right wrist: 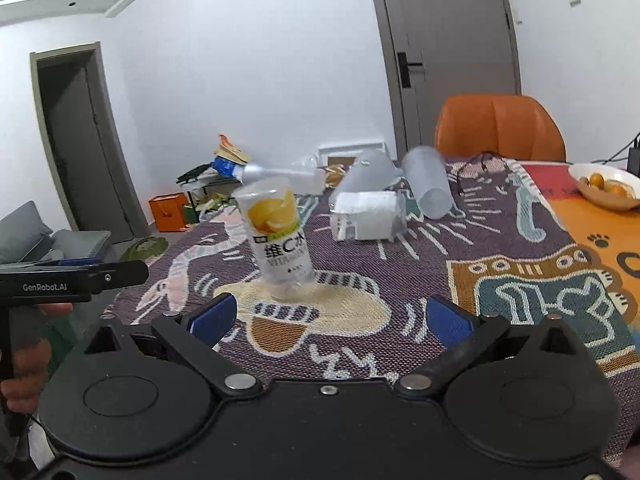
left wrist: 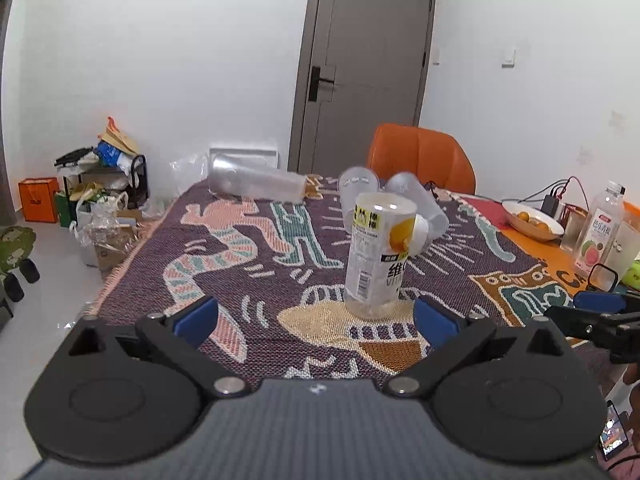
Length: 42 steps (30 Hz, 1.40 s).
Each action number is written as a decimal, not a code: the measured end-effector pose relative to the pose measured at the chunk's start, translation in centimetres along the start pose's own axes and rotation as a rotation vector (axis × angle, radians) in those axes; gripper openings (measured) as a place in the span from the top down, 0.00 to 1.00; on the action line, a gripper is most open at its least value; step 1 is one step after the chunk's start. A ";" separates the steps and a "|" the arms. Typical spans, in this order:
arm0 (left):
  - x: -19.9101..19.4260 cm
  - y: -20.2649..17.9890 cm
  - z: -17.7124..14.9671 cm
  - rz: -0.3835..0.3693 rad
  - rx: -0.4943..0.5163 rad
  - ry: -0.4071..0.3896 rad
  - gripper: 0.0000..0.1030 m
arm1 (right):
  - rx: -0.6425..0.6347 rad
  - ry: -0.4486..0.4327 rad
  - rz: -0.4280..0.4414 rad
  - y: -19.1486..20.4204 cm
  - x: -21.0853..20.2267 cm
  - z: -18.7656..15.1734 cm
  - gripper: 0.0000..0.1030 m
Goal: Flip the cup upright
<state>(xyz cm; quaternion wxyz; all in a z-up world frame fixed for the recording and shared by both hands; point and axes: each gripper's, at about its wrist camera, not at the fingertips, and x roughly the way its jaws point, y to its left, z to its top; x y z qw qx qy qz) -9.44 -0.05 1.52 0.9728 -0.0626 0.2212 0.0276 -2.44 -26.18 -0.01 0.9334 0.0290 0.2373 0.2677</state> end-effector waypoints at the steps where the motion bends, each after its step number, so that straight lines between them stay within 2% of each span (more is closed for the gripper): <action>1: -0.3 0.0 0.0 -0.001 0.001 -0.008 0.00 | 0.000 -0.003 0.004 0.1 -0.1 0.0 0.00; 15: -0.6 0.2 -0.8 0.000 0.027 0.004 0.00 | -0.028 0.018 0.045 1.5 0.7 -0.9 0.00; 42: -0.2 0.1 -1.2 0.003 0.037 0.020 0.00 | -0.028 0.024 0.029 1.3 1.0 -1.2 0.00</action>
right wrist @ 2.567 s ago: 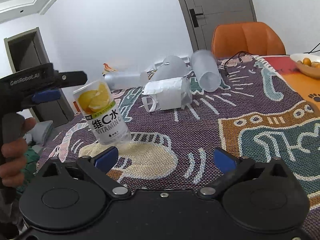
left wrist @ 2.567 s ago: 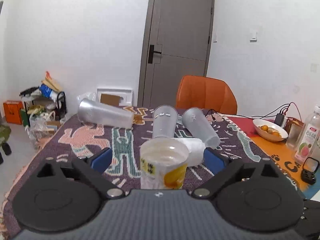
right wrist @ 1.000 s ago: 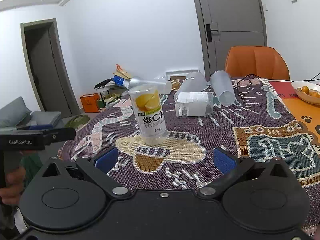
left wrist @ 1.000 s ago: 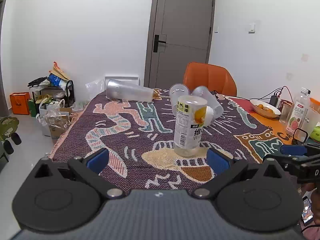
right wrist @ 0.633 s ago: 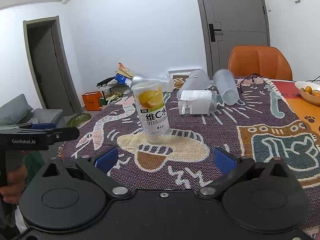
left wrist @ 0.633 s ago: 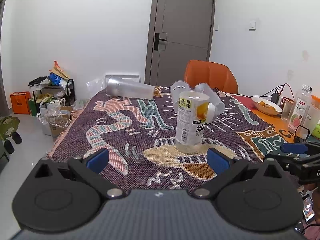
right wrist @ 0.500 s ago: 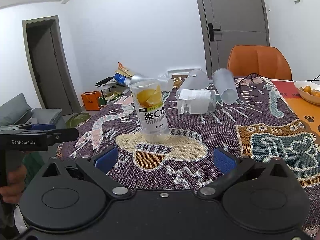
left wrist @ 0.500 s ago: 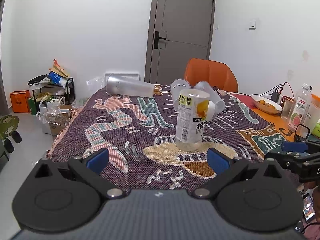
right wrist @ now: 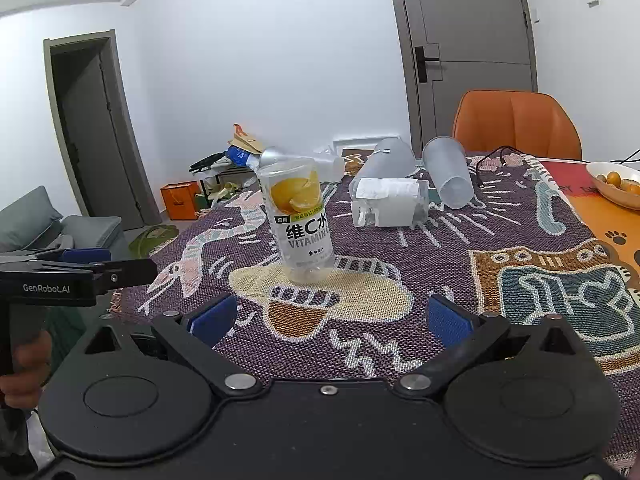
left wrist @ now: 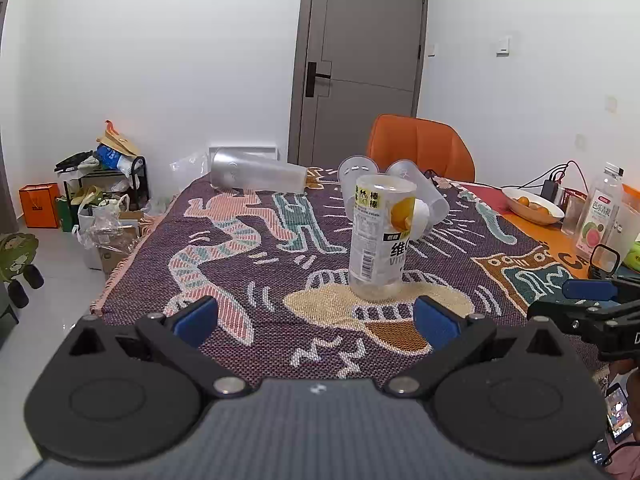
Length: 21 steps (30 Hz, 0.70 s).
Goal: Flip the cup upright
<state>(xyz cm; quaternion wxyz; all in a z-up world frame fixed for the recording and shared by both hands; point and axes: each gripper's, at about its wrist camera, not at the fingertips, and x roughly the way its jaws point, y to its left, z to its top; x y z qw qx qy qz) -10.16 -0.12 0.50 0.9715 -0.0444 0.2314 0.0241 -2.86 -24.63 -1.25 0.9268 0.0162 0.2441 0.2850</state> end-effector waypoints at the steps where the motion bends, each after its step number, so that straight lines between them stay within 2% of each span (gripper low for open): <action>1: 0.0 0.0 0.0 0.000 -0.001 0.000 0.00 | -0.001 0.000 0.001 0.0 0.0 0.0 0.00; 21: 0.0 0.1 0.0 0.005 -0.007 -0.001 0.00 | -0.004 0.002 -0.005 0.1 0.0 -0.1 0.00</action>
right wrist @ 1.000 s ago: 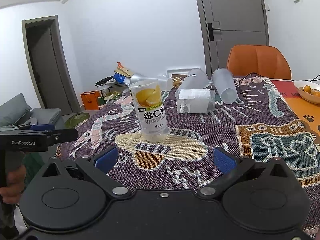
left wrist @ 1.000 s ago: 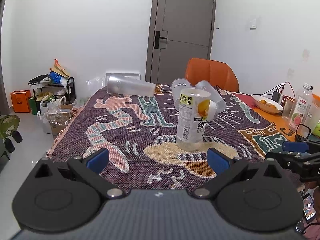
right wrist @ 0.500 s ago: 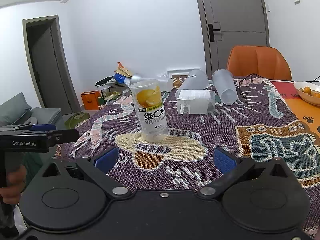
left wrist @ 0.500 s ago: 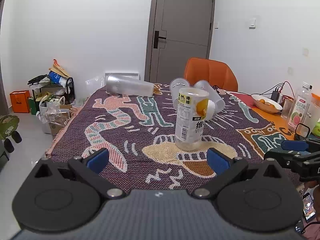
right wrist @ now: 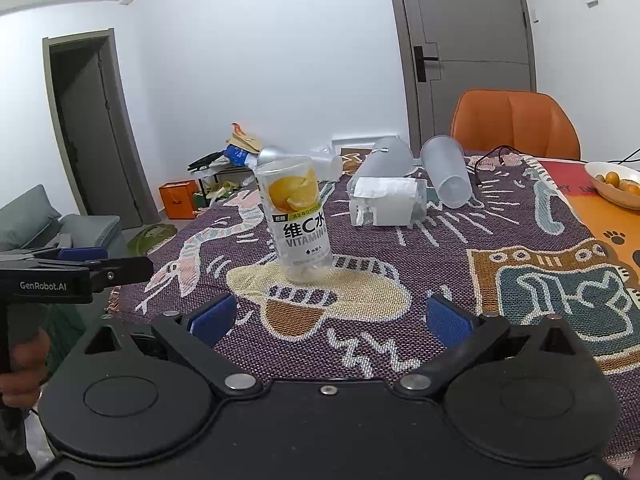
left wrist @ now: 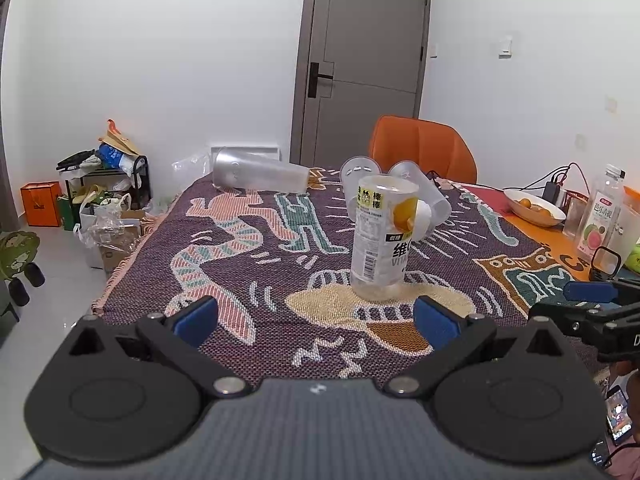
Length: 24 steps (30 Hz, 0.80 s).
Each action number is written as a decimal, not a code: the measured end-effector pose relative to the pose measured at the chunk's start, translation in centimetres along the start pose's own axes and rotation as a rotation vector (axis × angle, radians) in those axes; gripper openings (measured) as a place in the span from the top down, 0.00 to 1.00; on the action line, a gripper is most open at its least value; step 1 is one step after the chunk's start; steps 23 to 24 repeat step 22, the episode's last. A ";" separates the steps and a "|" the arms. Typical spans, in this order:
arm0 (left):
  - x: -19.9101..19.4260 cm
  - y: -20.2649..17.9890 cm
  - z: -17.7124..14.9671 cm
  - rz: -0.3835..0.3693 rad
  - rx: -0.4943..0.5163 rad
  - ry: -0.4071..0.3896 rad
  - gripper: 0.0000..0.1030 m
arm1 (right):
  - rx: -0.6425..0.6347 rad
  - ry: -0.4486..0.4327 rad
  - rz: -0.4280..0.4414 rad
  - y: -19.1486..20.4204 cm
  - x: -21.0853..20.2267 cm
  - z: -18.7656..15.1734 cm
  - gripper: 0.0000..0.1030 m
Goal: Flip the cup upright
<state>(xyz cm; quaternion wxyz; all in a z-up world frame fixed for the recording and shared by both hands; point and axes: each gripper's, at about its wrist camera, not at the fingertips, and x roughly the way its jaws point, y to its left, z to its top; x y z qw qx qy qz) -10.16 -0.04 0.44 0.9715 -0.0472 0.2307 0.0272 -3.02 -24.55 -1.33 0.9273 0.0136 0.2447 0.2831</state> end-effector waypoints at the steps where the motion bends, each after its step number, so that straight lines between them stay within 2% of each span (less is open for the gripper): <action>1: 0.0 0.0 0.0 0.001 0.000 -0.001 0.00 | -0.002 -0.001 0.001 0.1 0.0 0.0 0.00; 24: -1.4 0.5 0.9 -0.012 -0.002 -0.035 0.00 | -0.019 -0.011 0.018 0.7 -0.8 1.0 0.00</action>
